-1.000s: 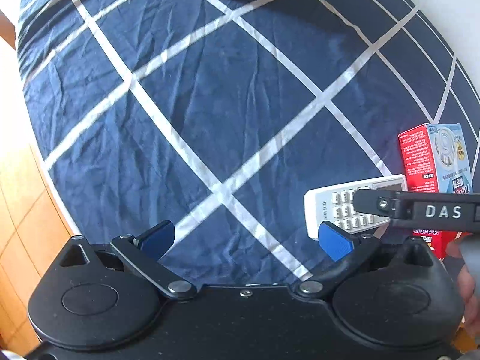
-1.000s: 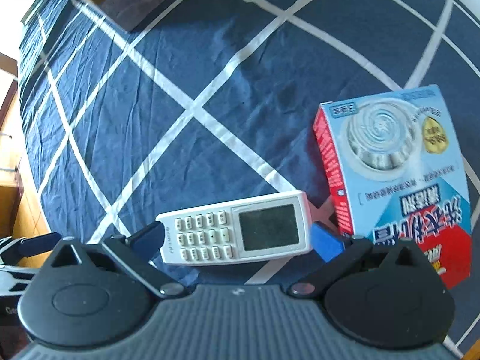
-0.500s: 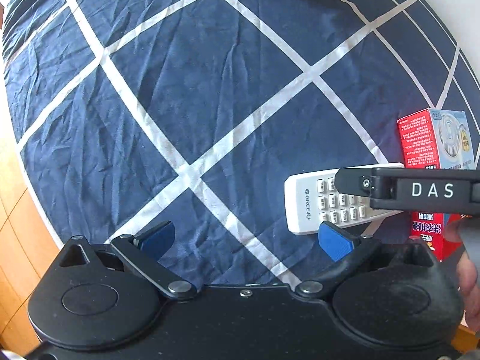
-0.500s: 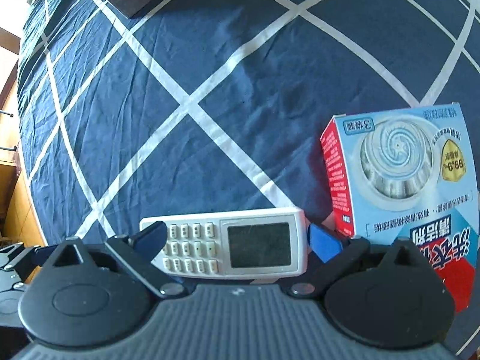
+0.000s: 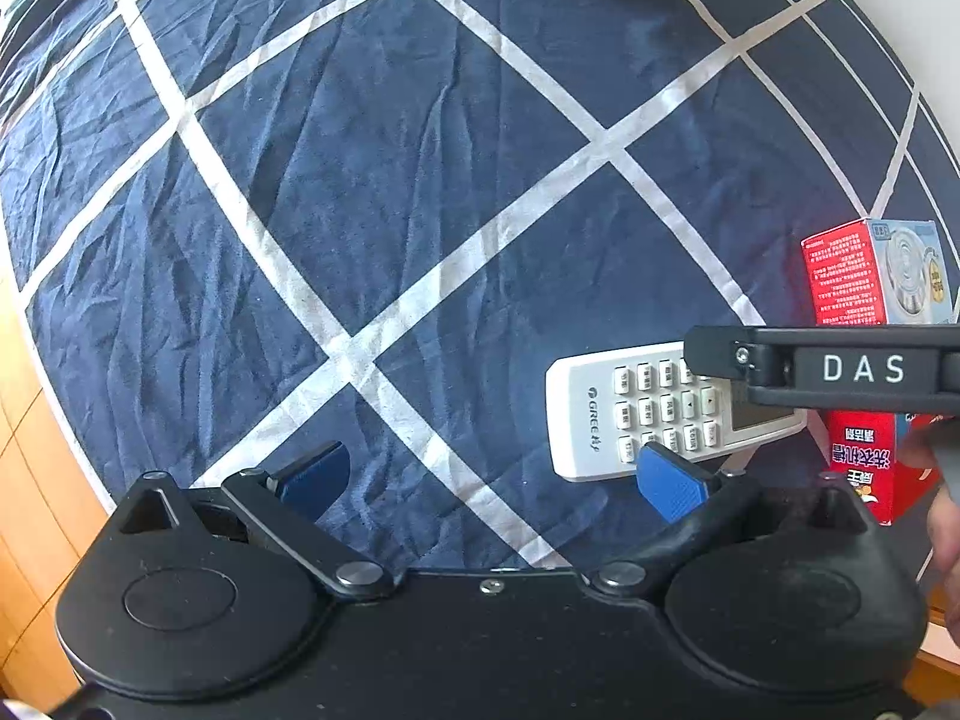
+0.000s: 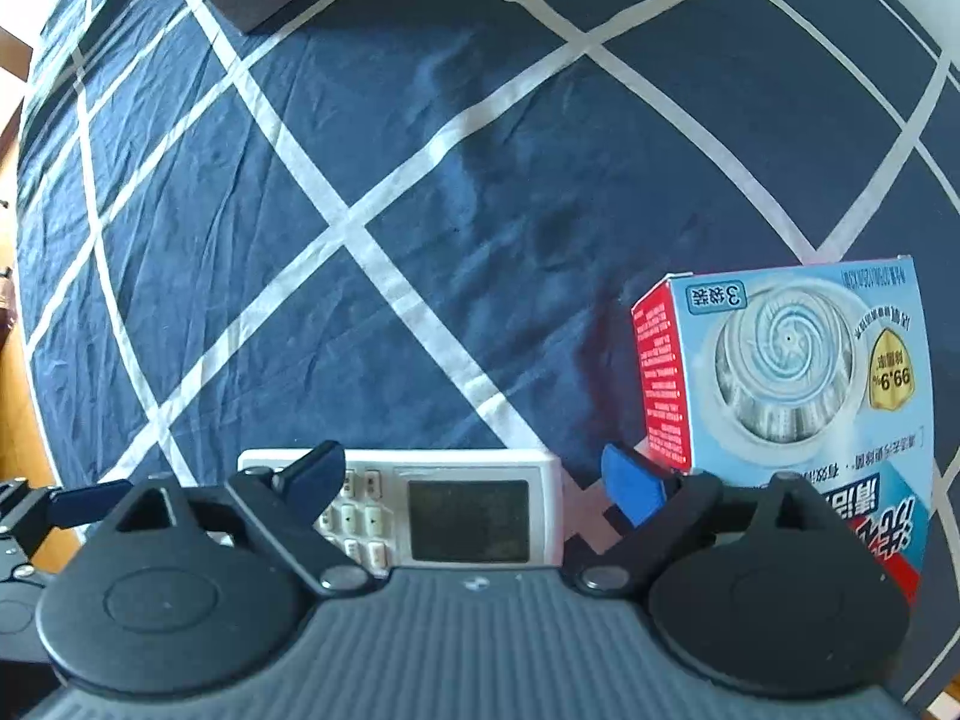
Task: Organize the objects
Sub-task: 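Grasp the white air-conditioner remote with the right tool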
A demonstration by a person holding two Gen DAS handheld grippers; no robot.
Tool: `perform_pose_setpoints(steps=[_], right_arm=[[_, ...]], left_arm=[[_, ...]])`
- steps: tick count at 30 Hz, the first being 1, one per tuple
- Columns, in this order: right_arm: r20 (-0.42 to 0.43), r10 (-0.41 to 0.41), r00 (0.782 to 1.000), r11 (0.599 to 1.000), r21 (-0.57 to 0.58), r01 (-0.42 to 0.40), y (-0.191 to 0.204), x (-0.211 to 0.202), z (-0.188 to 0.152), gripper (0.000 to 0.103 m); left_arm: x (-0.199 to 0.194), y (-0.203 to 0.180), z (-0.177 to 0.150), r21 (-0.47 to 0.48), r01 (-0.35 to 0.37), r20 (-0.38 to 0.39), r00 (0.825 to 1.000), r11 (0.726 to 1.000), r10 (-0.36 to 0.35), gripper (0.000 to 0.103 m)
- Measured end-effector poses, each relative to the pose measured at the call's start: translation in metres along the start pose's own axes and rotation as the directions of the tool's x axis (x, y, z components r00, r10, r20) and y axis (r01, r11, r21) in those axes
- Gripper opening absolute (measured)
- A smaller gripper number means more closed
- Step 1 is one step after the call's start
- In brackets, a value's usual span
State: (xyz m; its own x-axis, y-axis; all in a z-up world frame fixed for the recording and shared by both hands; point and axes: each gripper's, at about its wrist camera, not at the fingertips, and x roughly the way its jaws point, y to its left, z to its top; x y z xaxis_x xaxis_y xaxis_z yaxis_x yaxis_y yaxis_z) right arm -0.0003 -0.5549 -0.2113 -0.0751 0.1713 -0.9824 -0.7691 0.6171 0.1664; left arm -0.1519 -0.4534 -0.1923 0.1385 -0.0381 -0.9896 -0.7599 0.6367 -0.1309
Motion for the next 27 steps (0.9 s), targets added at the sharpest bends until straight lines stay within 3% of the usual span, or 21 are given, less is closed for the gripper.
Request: perform_pose_setpoints(steps=[17, 21, 27], right_arm=[[-0.011, 0.033, 0.999, 0.999, 0.008, -0.033, 0.004, 0.002, -0.006, 0.091], [-0.016, 0.055, 0.998, 0.998, 0.023, -0.054, 0.004, 0.000, -0.005, 0.081], [-0.013, 0.055, 0.998, 0.998, 0.035, -0.055, 0.009, 0.001, -0.008, 0.081]], left_arm=[[0.011, -0.013, 0.004, 0.012, 0.018, -0.020, 1.000, 1.000, -0.017, 0.102], [0.012, -0.014, 0.006, 0.012, 0.026, -0.025, 0.999, 1.000, -0.026, 0.099], [0.014, -0.016, 0.010, 0.012, 0.043, -0.032, 0.999, 0.999, -0.043, 0.093]])
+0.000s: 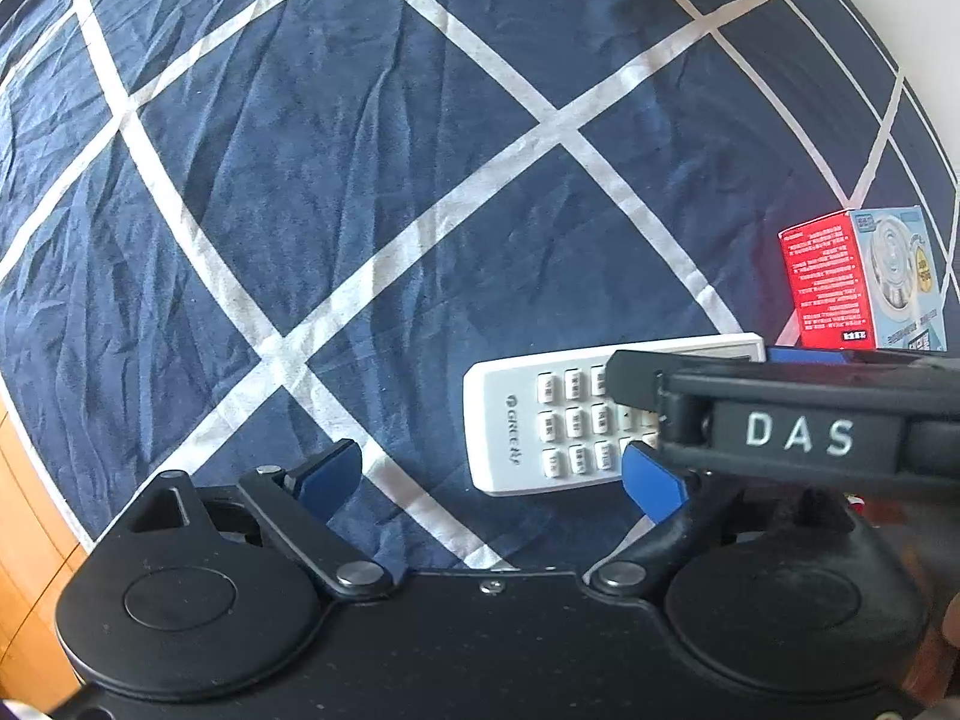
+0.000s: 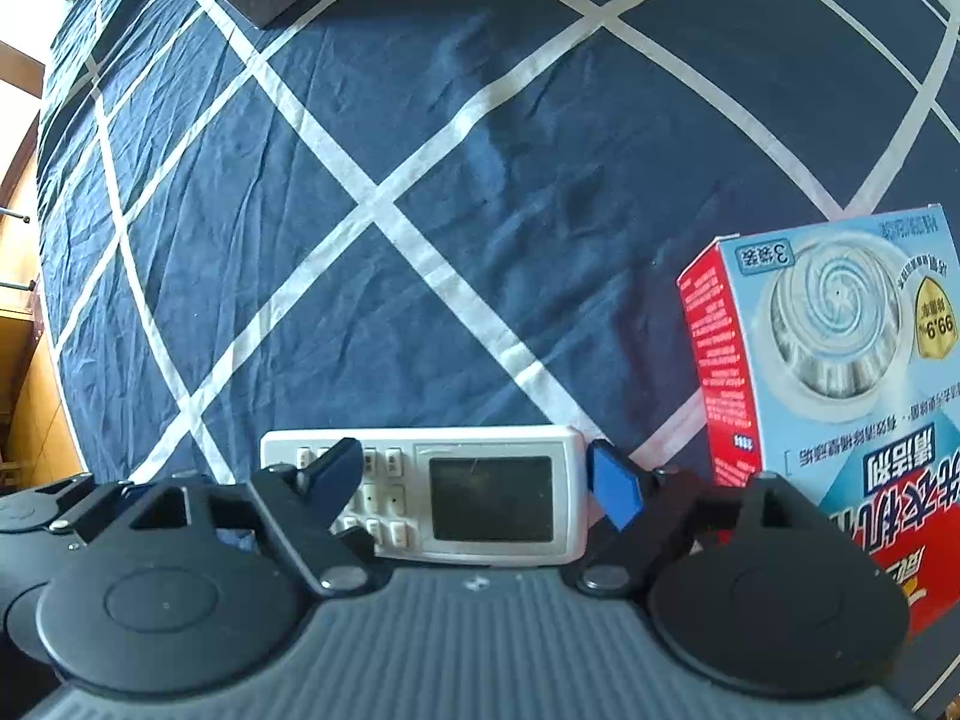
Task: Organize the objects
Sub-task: 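Grasp the white air-conditioner remote with the right tool, then carry the white remote with the right tool over the box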
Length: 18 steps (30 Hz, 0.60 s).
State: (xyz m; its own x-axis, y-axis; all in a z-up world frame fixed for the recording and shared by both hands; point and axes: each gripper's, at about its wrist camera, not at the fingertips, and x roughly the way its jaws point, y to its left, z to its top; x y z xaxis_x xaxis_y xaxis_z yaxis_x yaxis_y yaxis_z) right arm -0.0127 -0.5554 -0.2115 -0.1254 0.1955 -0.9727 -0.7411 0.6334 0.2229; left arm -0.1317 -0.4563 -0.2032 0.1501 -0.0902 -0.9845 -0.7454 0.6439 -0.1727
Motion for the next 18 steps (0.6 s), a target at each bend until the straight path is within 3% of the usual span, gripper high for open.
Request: perform_pose_setpoints(steps=[12, 18], right_arm=[[-0.011, 0.026, 1.000, 1.000, -0.013, -0.026, -0.003, 0.001, 0.002, 0.081], [-0.012, 0.026, 1.000, 1.000, -0.015, -0.026, -0.002, 0.000, 0.003, 0.081]], left_arm=[[0.006, -0.009, 0.017, 0.002, 0.046, -0.011, 0.999, 0.999, -0.046, 0.087], [0.003, -0.009, 0.023, 0.003, 0.079, -0.022, 0.997, 0.997, -0.078, 0.074]])
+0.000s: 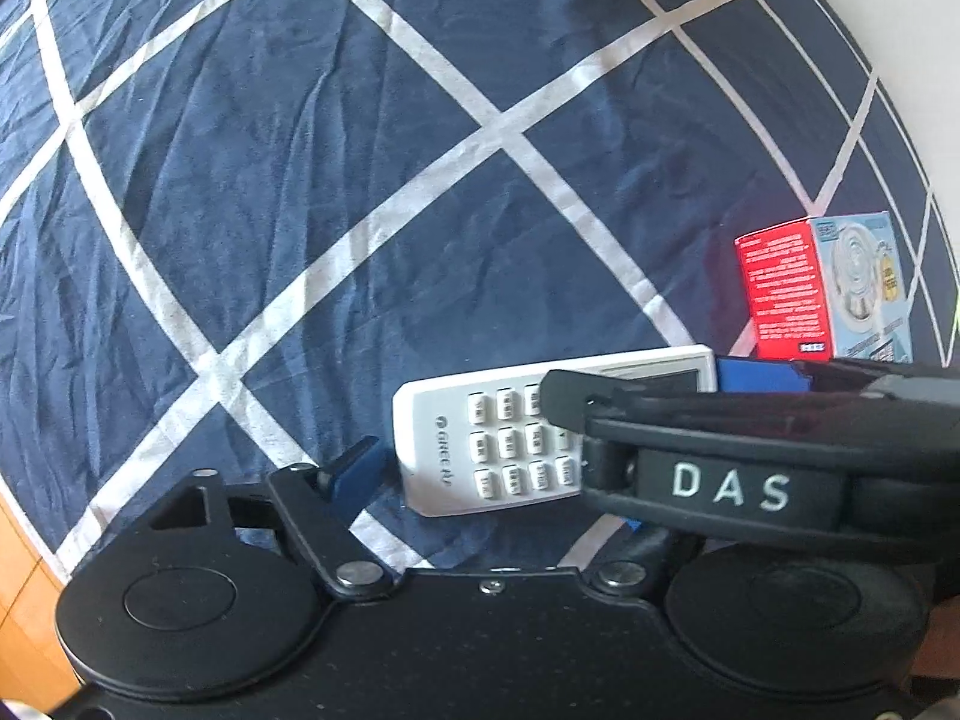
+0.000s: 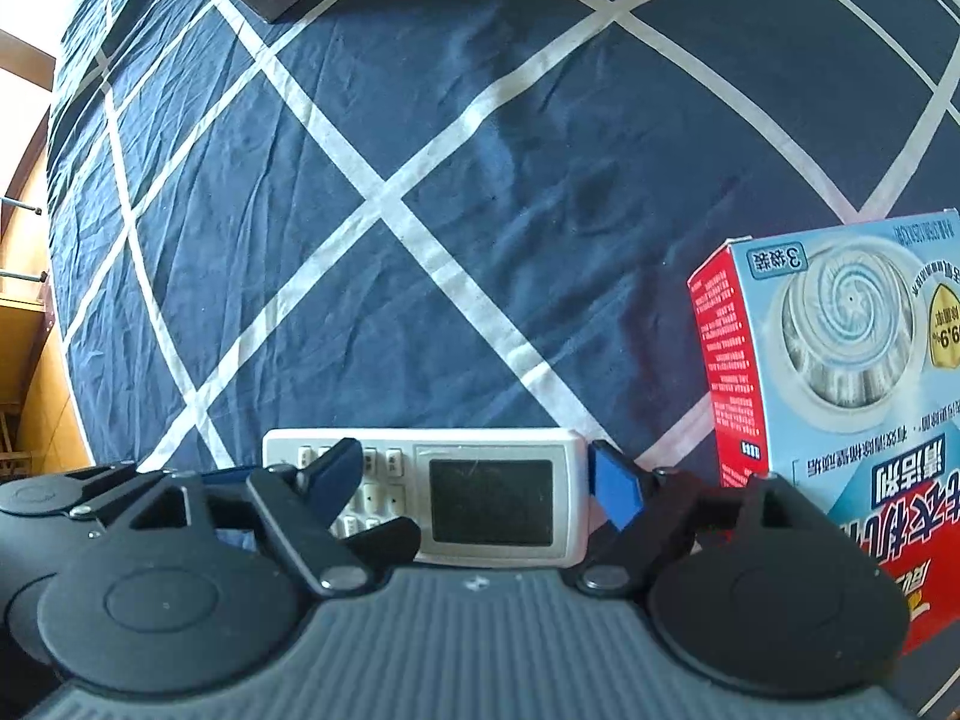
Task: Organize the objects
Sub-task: 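Carry the white remote with the right tool over the box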
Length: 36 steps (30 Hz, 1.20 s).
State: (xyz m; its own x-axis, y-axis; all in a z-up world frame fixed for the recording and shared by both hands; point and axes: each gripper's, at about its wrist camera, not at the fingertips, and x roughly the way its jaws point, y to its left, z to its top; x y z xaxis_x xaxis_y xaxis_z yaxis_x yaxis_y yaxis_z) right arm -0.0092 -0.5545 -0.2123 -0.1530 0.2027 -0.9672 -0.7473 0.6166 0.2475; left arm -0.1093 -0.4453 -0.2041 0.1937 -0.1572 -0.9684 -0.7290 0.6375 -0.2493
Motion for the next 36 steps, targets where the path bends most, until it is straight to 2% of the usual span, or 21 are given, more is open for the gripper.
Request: perform_pose_setpoints(steps=[2, 4, 12, 24, 30, 36], right_arm=[[0.004, 0.002, 1.000, 1.000, 0.010, -0.002, -0.001, -0.001, -0.001, 0.080], [0.005, 0.003, 1.000, 1.000, 0.017, -0.003, -0.001, -0.001, -0.002, 0.080], [0.024, 0.015, 1.000, 0.998, 0.060, -0.017, 0.000, -0.007, -0.005, 0.080], [0.149, 0.012, 0.989, 0.988, 0.151, -0.034, 0.018, -0.050, -0.005, 0.080], [0.220, -0.004, 0.976, 0.979, 0.199, -0.041, 0.028, -0.065, 0.006, 0.080], [0.267, -0.033, 0.963, 0.963, 0.267, -0.041, 0.040, -0.074, 0.027, 0.080]], left_arm=[[0.006, -0.009, 0.004, 0.007, 0.000, 0.001, 1.000, 1.000, 0.000, 0.073], [0.001, -0.007, -0.008, 0.011, 0.000, 0.001, 1.000, 1.000, 0.000, 0.072], [-0.013, -0.005, -0.006, 0.062, -0.024, 0.018, 1.000, 0.998, 0.023, 0.071], [-0.059, -0.012, 0.010, 0.189, -0.042, 0.098, 0.995, 0.981, 0.023, 0.071], [-0.078, -0.011, 0.029, 0.262, -0.047, 0.135, 0.991, 0.964, 0.011, 0.071], [-0.091, -0.007, 0.065, 0.357, -0.046, 0.139, 0.990, 0.933, -0.004, 0.071]])
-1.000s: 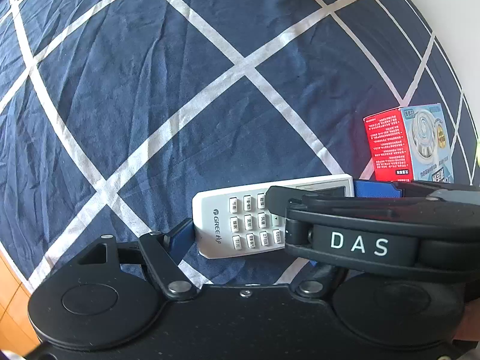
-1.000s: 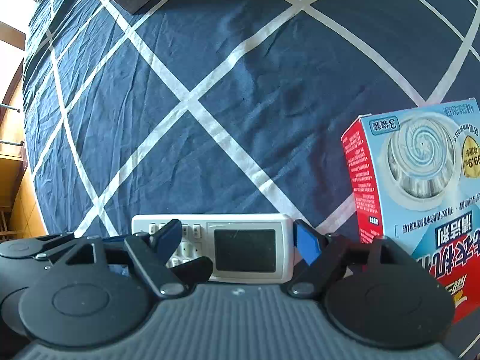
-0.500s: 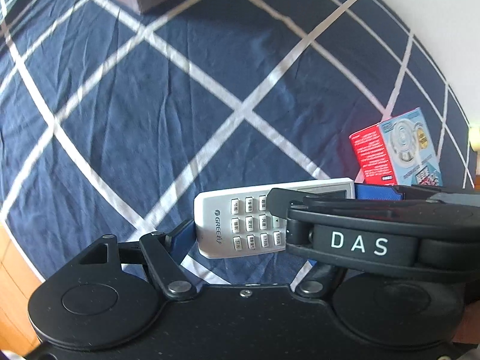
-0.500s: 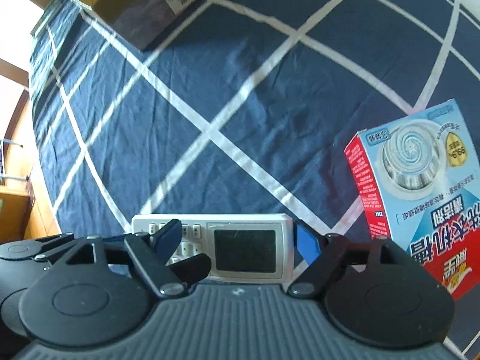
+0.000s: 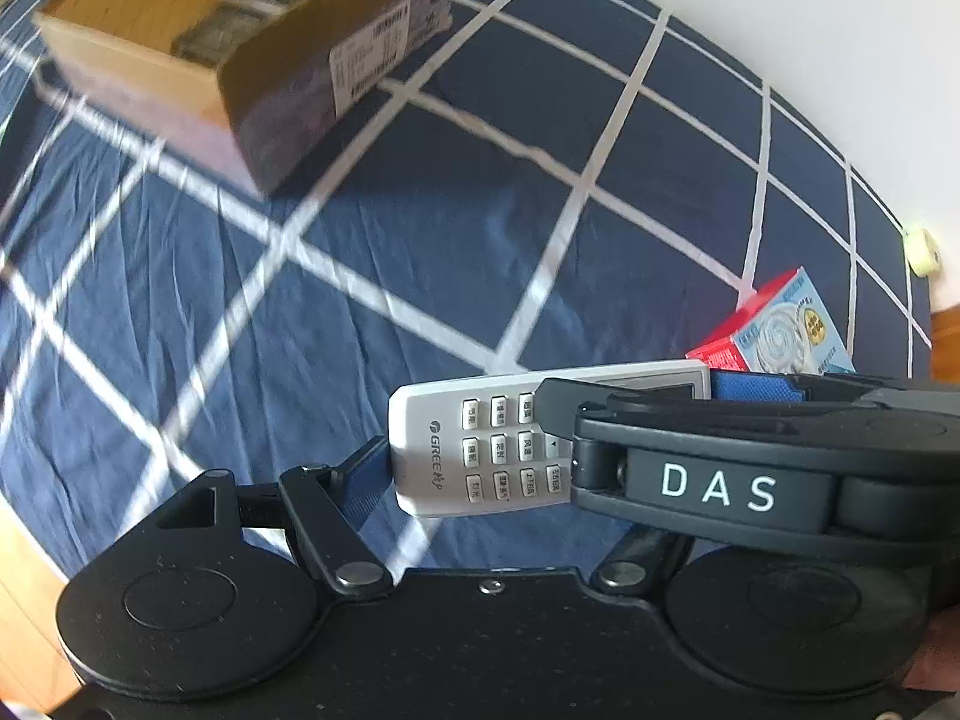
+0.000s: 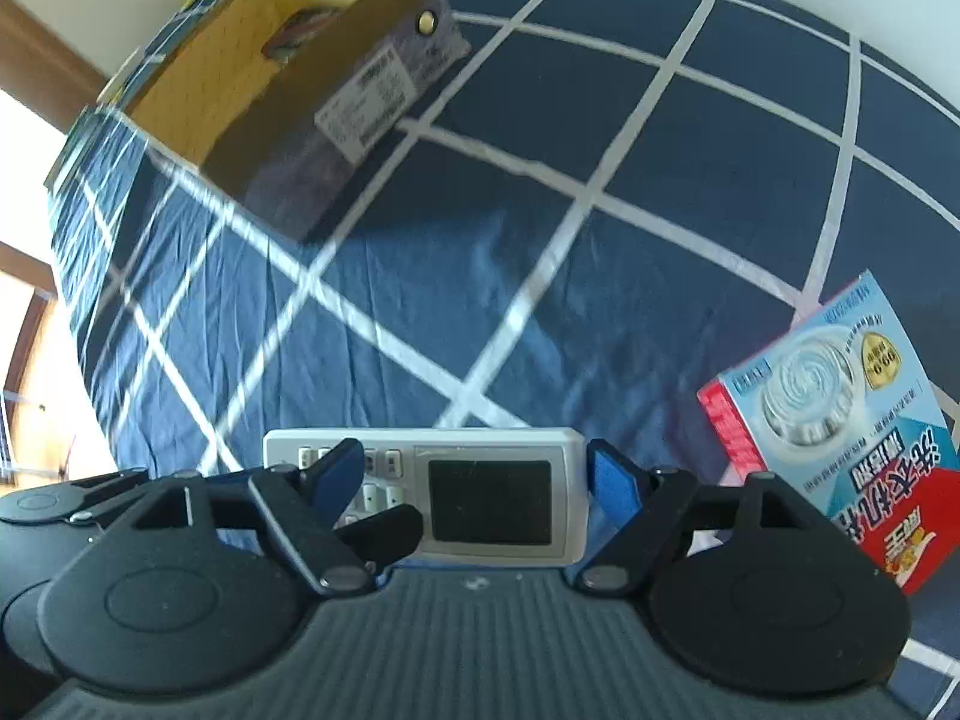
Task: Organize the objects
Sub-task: 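Carry the white remote with the right tool over the box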
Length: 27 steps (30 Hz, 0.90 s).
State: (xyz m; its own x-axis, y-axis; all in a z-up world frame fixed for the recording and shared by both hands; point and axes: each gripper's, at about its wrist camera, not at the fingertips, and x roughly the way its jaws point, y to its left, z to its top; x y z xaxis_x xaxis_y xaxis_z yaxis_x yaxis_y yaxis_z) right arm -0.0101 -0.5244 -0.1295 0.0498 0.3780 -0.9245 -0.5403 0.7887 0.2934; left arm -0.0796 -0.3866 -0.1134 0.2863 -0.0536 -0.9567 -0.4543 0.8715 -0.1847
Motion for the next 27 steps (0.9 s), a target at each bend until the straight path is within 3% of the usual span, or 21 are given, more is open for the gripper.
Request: perform_pose_setpoints(steps=[14, 27], right_arm=[[0.096, -0.071, 0.993, 0.977, 0.206, 0.050, 0.085, -0.002, 0.057, 0.080], [0.161, -0.117, 0.980, 0.949, 0.309, 0.062, 0.160, 0.005, 0.108, 0.080]], left_arm=[[-0.039, 0.077, 0.083, 0.222, 0.056, -0.014, 0.998, 0.973, -0.054, 0.071], [-0.065, 0.142, 0.147, 0.328, 0.075, -0.001, 0.997, 0.942, -0.080, 0.071]])
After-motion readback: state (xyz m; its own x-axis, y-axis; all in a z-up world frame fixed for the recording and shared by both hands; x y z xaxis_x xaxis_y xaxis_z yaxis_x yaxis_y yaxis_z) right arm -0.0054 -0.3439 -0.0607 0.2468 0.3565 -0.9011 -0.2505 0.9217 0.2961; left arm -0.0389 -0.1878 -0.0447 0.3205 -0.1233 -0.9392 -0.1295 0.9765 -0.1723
